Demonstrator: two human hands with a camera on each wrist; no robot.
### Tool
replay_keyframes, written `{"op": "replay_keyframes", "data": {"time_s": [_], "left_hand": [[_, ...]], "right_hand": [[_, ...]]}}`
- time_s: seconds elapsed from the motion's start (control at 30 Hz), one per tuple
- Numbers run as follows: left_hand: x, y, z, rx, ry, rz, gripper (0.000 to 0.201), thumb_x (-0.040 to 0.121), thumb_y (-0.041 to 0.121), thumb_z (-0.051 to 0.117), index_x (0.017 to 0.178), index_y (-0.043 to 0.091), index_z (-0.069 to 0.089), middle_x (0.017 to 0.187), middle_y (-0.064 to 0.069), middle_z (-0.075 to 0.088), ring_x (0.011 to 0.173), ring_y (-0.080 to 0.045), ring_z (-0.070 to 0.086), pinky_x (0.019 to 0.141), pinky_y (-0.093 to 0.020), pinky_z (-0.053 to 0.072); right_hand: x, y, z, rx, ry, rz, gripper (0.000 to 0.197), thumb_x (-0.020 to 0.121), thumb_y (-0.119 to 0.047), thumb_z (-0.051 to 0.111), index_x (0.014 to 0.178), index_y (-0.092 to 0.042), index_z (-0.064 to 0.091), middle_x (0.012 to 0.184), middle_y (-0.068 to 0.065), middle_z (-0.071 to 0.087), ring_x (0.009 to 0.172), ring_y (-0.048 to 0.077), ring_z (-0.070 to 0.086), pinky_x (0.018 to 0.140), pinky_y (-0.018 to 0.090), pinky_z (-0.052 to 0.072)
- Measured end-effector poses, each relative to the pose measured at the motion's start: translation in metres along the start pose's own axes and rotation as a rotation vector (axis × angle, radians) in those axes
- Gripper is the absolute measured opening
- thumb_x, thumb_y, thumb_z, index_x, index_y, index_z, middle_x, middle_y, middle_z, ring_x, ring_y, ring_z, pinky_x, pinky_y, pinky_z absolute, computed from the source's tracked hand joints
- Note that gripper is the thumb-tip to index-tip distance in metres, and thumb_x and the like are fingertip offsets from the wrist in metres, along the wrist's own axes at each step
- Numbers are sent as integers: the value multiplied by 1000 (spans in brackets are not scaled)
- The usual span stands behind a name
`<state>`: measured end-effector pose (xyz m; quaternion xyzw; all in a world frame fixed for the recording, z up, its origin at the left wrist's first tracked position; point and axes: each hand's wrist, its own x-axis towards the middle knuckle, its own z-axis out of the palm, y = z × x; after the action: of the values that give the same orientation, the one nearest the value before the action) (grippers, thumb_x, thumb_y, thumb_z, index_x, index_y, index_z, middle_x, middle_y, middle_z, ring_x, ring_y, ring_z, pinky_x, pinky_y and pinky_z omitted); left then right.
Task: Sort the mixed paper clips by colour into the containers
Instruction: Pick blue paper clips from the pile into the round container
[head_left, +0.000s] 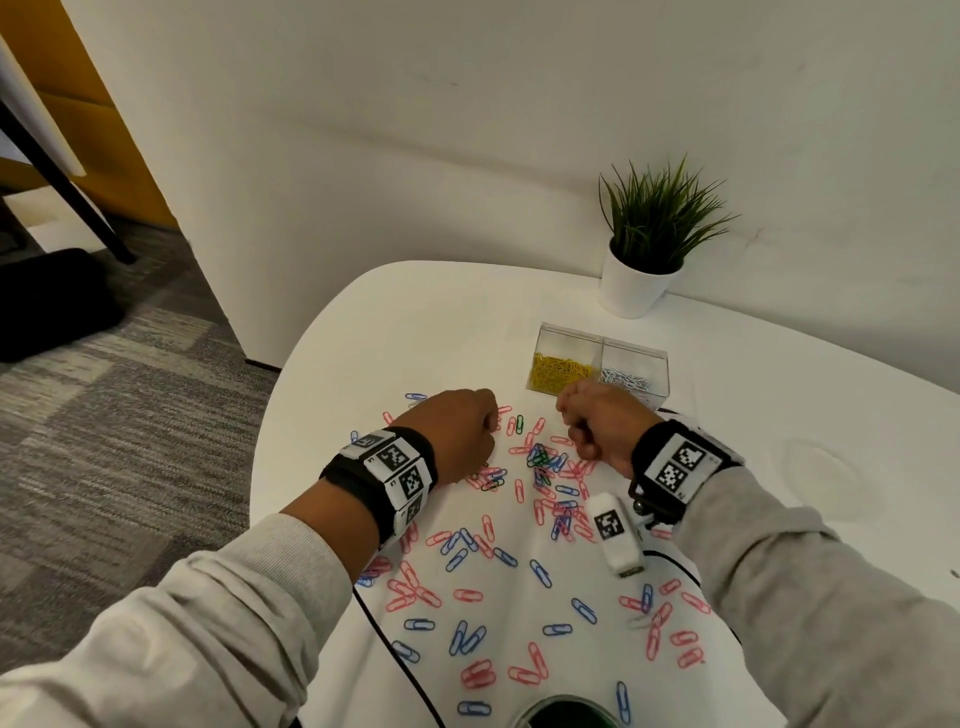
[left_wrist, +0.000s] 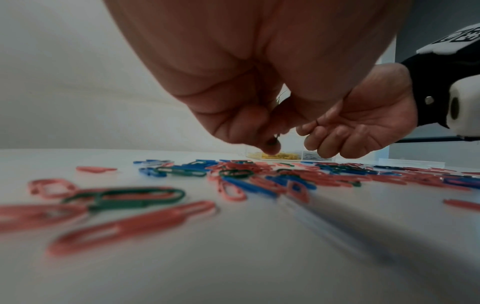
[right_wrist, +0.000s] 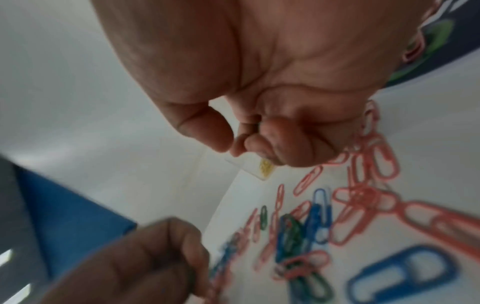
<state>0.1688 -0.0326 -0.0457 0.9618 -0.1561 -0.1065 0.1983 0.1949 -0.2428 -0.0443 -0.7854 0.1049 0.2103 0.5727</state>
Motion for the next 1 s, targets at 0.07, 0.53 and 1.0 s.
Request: {"op": "replay_keyframes", "data": {"time_s": [0.07, 0.53, 1.0], "left_hand": [[-1, 1, -1, 55, 16, 28, 13, 97, 22, 39, 92, 21, 51, 85, 3, 55, 79, -19, 52, 59, -28, 33], [2, 0, 2, 173, -89, 42, 37, 96, 56, 47, 76, 24, 45, 74, 3, 55, 65, -13, 49, 58, -29, 36], [-1, -12, 9, 112, -44, 34, 38, 103, 24, 34, 139, 36, 38, 114, -2, 66, 98, -26, 63, 83, -36, 52]], "right_hand": [[-2, 1, 5, -532, 10, -95, 8, 90, -19, 63, 91, -12, 61, 83, -3, 61, 64, 10, 53, 55, 24, 39], [-1, -10, 8, -129, 16, -12, 12, 97, -6, 40, 96, -11, 51, 71, 8, 58, 47, 13, 39, 41, 22, 30], [15, -24, 40, -1022, -12, -194, 19, 90, -20, 64, 104, -6, 66, 101, 4, 63, 97, 23, 61, 81, 31, 49]]}}
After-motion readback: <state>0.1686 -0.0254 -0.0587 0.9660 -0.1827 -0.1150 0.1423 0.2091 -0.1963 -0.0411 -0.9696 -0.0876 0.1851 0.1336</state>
